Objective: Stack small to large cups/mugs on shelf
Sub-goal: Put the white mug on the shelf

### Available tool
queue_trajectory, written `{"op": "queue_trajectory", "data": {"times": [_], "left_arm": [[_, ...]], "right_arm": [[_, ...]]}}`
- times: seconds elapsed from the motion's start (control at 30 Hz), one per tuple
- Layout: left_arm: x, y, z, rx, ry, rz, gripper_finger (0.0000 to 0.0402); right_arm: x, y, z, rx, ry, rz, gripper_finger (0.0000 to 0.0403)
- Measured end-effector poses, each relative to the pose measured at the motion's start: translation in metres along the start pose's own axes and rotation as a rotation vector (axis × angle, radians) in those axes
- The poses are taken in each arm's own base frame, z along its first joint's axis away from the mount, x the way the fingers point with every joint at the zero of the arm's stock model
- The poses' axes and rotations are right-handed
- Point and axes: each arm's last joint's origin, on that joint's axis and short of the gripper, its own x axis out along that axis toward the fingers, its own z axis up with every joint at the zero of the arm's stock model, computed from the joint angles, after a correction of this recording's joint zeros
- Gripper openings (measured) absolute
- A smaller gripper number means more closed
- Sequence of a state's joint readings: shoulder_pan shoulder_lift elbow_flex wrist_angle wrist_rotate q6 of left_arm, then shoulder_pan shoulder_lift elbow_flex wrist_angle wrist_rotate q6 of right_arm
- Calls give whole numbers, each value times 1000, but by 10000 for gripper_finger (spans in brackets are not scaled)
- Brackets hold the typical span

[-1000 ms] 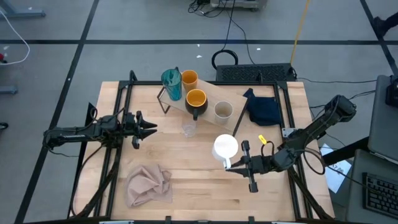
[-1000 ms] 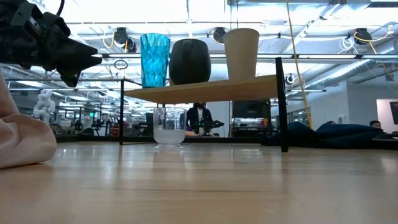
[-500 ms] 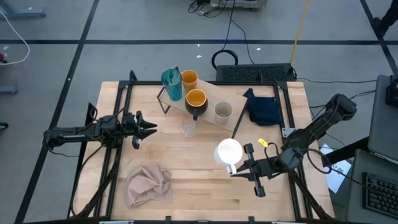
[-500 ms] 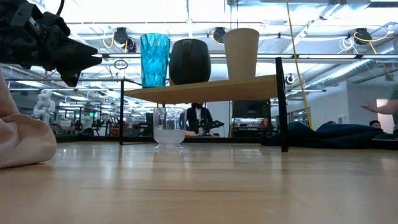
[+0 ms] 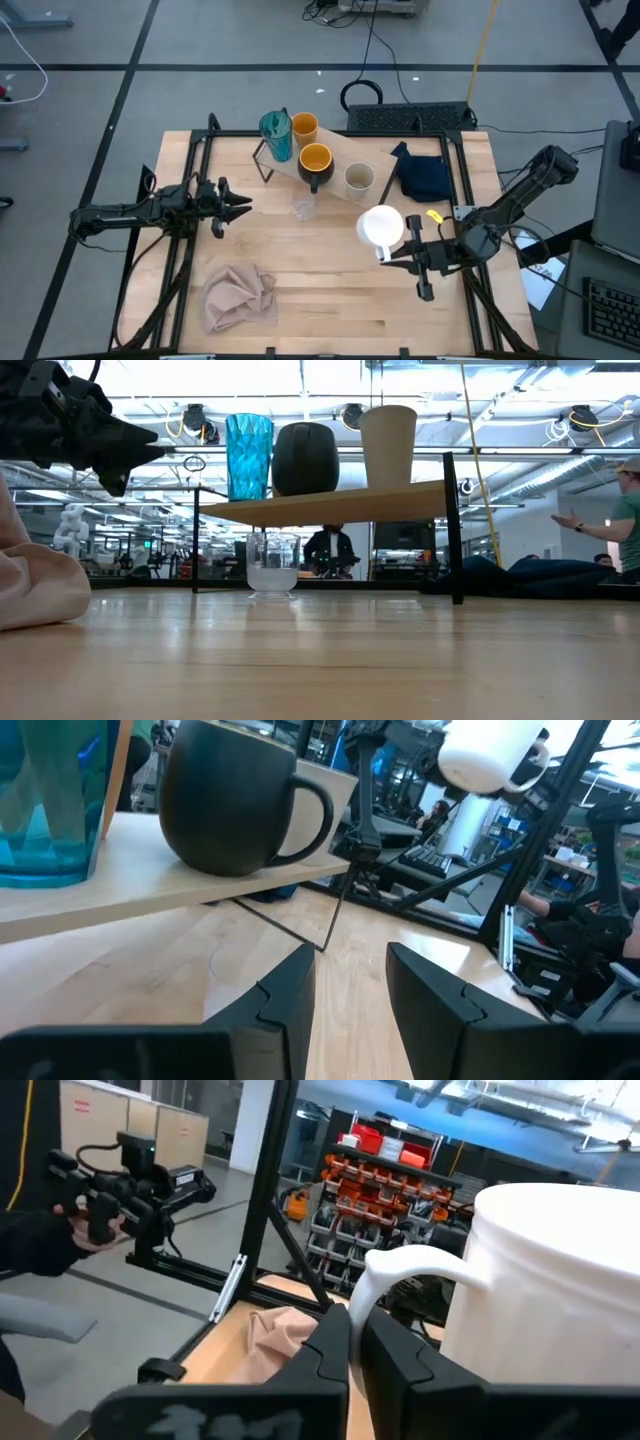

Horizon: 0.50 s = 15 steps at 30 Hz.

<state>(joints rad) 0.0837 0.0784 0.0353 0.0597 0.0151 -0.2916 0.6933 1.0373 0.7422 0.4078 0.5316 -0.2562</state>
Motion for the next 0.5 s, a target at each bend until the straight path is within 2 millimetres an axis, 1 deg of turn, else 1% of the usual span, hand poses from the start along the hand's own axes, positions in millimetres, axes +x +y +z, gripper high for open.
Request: {"op": "queue_trajectory", "data": {"times": [0.1, 0.2, 0.4, 0.5], "left_arm": [[0, 0, 1, -2, -11, -2, 124], [0, 0, 2, -6, -23, 7, 124], [0, -1, 4, -10, -43, 6, 124], [0, -1, 6, -11, -72, 20, 124]], "right_arm": [[-9, 1, -9, -22, 1, -44, 1], [-26, 0, -20, -27, -22, -92, 1], [-63, -7, -36, 24, -142, -66, 1], [-76, -13, -40, 29, -178, -62, 1]]}}
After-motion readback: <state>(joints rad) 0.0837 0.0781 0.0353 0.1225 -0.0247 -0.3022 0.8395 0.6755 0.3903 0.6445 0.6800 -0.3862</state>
